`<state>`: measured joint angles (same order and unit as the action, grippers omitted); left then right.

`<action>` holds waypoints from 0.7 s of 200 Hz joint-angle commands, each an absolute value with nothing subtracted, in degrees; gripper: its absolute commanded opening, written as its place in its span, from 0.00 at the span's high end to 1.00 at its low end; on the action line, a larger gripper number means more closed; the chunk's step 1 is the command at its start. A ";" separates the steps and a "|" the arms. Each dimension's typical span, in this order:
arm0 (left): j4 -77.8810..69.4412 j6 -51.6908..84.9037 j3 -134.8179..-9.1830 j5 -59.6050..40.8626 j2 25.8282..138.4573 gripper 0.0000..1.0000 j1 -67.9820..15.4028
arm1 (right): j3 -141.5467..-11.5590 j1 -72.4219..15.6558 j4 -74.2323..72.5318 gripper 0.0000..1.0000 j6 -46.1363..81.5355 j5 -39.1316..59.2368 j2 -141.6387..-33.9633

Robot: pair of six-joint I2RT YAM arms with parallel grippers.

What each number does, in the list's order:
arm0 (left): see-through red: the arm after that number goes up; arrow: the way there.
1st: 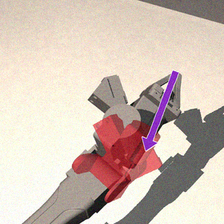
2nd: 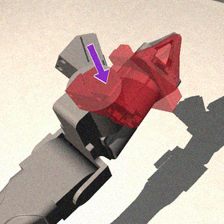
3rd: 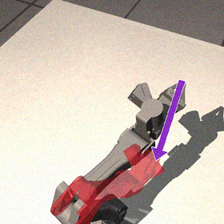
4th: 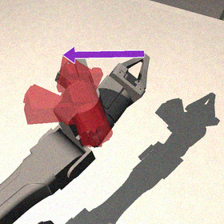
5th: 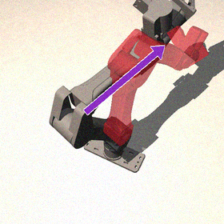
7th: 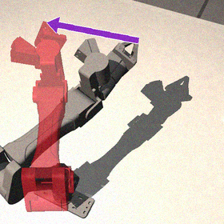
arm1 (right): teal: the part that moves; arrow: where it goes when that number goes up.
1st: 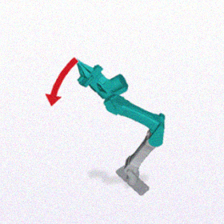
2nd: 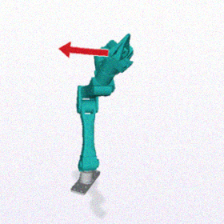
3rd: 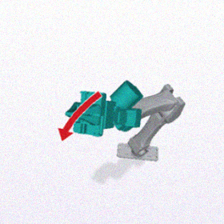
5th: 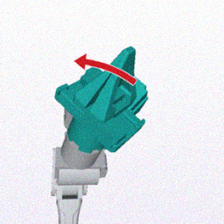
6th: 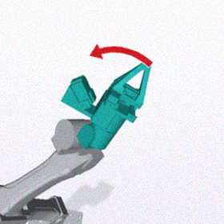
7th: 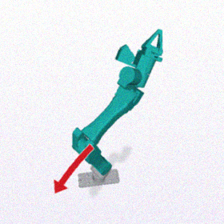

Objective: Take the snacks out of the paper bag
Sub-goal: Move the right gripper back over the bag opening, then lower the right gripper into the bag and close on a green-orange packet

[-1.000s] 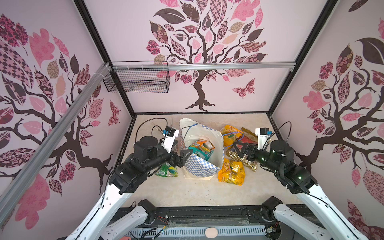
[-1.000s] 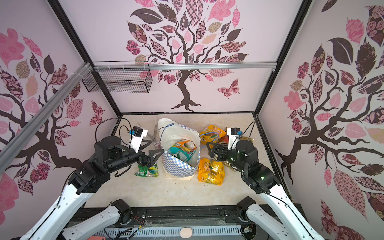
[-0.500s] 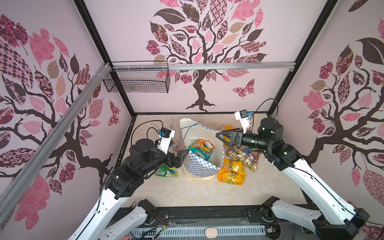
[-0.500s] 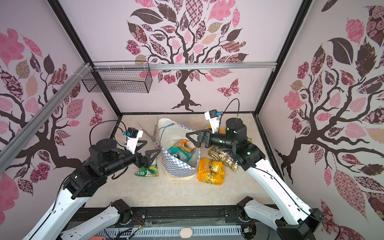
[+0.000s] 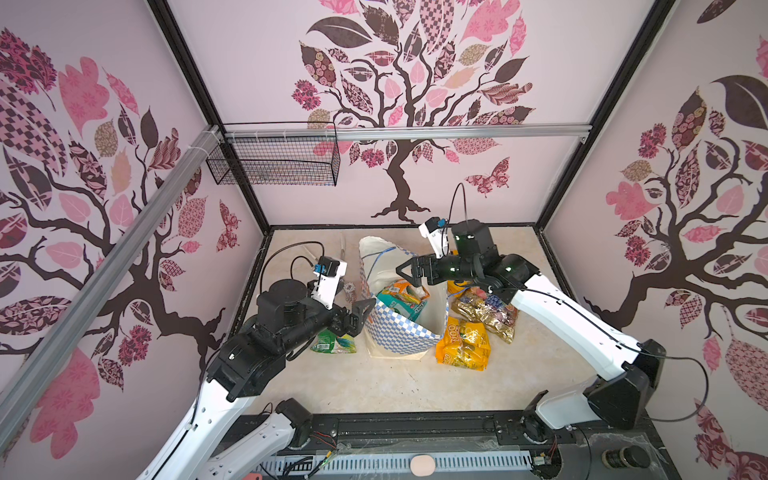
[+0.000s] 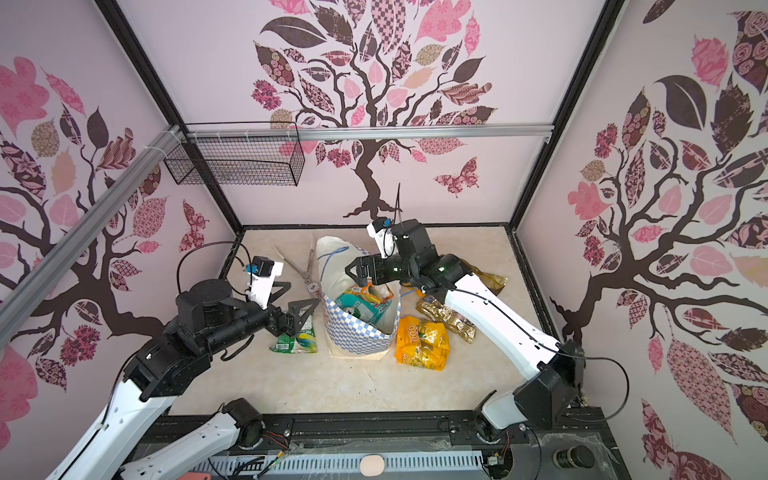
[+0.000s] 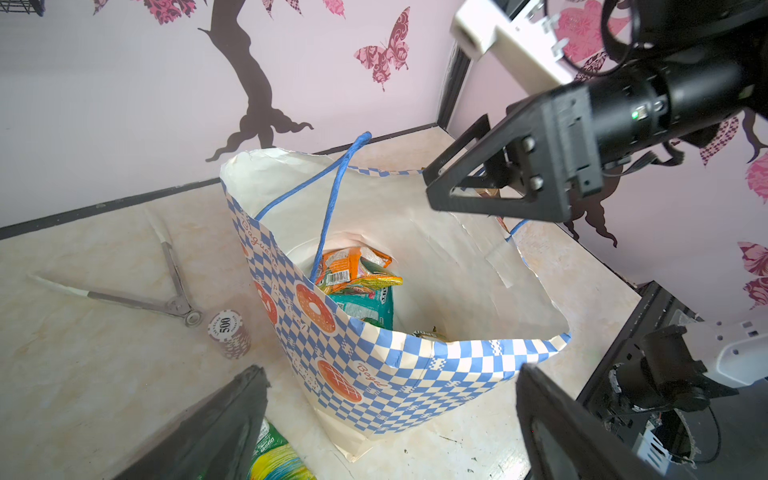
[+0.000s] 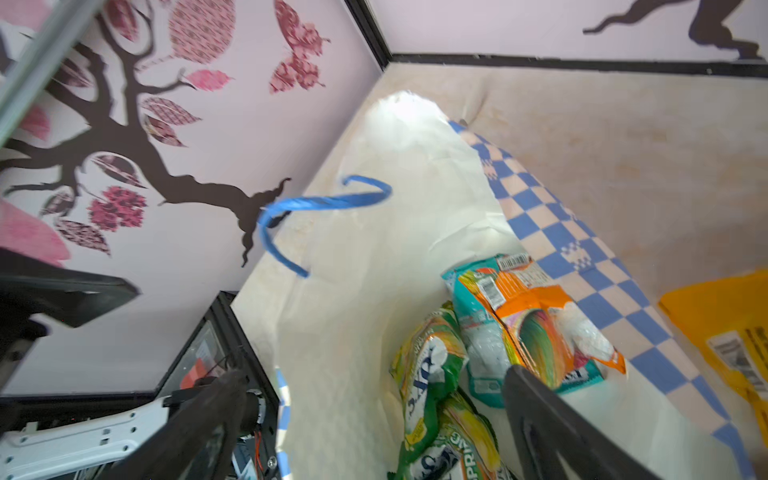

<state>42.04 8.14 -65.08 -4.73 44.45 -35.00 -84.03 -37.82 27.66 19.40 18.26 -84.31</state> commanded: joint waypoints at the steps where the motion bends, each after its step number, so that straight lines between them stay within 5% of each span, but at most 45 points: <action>1: 42.62 8.35 -63.77 -3.89 44.02 0.05 -35.20 | -83.71 -38.04 30.87 0.00 17.49 15.29 -85.70; 140: 41.44 9.93 -63.37 -5.58 45.92 0.05 -35.16 | -77.33 -45.82 28.30 0.06 19.50 4.15 -94.89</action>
<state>42.35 9.30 -64.60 -5.04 46.26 -35.00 -74.94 -43.48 27.64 19.44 9.08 -91.02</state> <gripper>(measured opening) 0.953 0.942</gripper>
